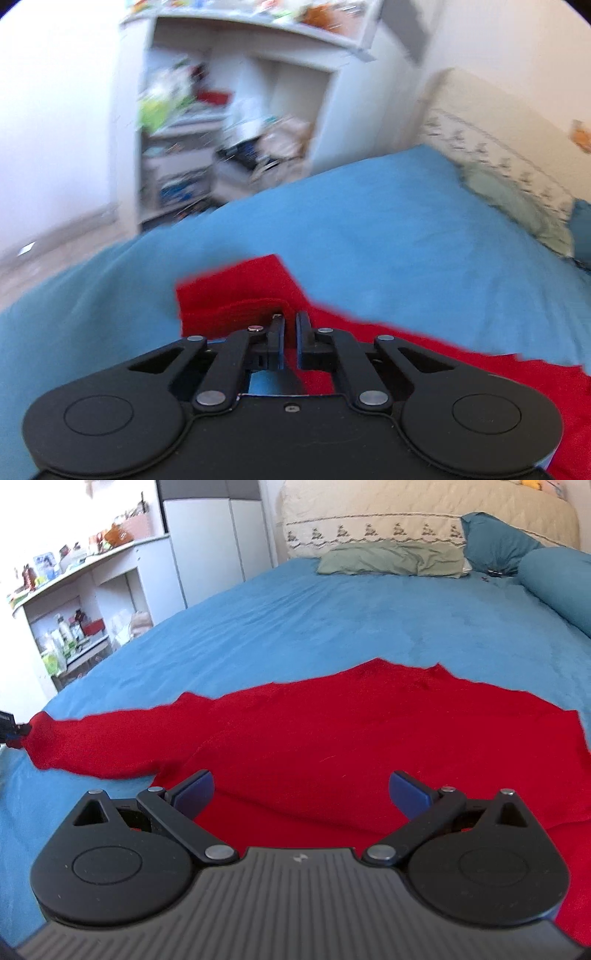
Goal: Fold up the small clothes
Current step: 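Lift the side edge with the left gripper, fold it over the body, release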
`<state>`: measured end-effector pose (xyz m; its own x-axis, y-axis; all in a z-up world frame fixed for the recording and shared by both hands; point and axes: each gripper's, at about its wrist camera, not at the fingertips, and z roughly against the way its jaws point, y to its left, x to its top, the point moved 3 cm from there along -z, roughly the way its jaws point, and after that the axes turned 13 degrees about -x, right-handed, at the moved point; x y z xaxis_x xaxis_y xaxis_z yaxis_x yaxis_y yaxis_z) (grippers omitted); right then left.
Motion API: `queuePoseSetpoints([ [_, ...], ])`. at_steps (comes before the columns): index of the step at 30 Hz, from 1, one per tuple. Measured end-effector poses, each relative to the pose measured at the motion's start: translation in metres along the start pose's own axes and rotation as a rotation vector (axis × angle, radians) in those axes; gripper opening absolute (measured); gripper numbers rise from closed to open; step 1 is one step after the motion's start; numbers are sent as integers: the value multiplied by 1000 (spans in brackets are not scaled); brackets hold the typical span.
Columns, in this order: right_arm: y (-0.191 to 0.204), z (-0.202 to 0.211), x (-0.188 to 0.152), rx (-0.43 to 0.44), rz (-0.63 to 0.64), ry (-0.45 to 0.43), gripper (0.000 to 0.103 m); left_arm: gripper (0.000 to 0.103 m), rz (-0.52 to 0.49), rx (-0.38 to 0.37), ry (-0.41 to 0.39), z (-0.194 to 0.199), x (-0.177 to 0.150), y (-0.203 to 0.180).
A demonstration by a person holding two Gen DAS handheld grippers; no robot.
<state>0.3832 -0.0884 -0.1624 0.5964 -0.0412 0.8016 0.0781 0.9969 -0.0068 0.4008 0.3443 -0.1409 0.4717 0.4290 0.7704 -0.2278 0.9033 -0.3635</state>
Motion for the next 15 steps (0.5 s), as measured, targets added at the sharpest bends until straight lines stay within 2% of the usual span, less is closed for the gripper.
queuePoseSetpoints([
  [4,-27,13,10,-17,-45,-22,103,5,-139,-136,-37,10,16,-95],
  [8,-60,27,18,-71,-68,-33,103,5,-238,-346,-33,14,6,-211],
  [10,-81,33,20,-97,-85,-34,103,5,-248,-469,20,8,-16,-268],
  [12,-102,38,19,-122,-107,-32,103,5,-300,-527,63,-1,-47,-320],
  [15,-132,41,15,-162,-131,-17,103,5,-329,-579,156,-20,-98,-370],
])
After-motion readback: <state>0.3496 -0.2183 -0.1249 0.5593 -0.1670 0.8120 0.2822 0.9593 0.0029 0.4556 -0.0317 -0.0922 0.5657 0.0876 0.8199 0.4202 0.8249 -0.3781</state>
